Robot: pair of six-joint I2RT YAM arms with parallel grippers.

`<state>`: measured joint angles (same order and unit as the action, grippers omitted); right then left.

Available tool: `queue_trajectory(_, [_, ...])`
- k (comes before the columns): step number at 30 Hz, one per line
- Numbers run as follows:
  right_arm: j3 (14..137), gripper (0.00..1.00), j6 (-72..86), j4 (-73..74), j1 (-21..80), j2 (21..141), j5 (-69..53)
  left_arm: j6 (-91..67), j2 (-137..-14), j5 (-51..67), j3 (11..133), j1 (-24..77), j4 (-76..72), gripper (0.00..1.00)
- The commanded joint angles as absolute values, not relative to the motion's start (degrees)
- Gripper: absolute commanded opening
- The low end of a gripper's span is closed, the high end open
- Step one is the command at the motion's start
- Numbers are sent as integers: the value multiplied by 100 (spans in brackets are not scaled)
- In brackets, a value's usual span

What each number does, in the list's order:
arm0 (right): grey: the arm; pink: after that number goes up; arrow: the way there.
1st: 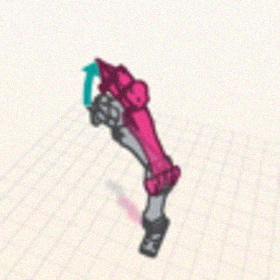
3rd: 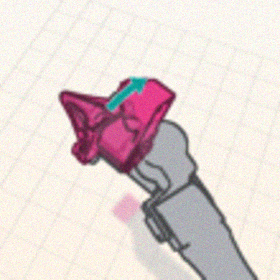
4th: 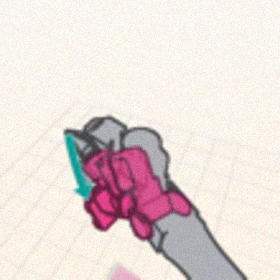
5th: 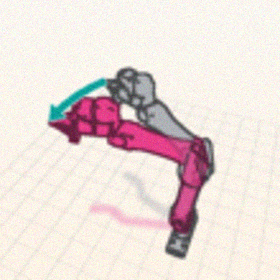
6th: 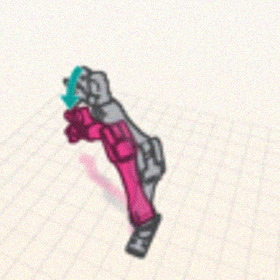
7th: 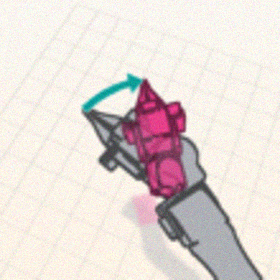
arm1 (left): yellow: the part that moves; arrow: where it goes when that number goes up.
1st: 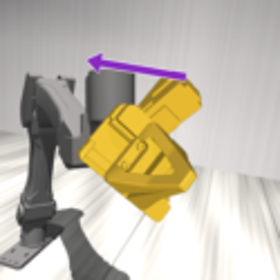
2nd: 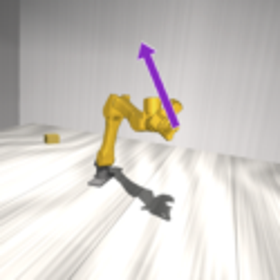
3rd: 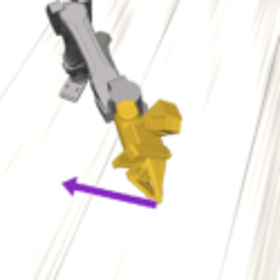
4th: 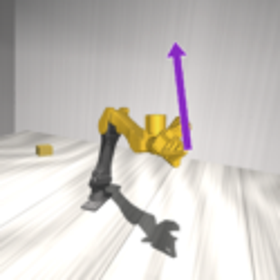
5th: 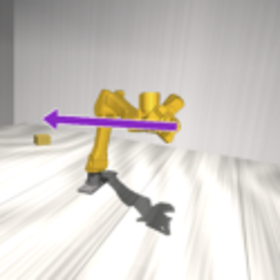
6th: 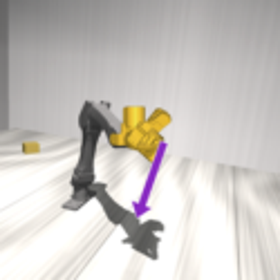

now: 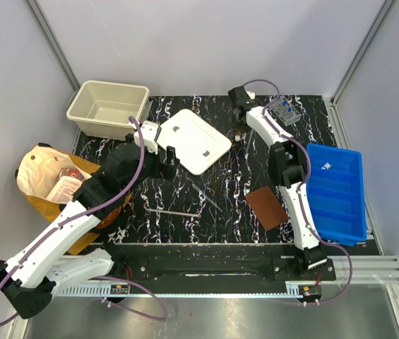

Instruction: Organize the chemistry lab equipment

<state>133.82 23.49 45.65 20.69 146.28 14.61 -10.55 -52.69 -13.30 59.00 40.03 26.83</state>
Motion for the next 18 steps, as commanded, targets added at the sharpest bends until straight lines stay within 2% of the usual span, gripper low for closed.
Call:
queue_trajectory(1, [13247, 23, 2197, 4553, 2118, 13362, 2011, -1046, -5274, -1362, 5880, 3990, 2364, 99])
queue_trajectory(11, [9566, 23, 2601, 2910, 1829, 10172, 2346, -1046, -5229, -1362, 5880, 3999, 2364, 99])
queue_trajectory(18, [7789, 22, 2830, 2593, 784, 8493, 2303, -1055, -5265, -1292, 5880, 3990, 2355, 99])
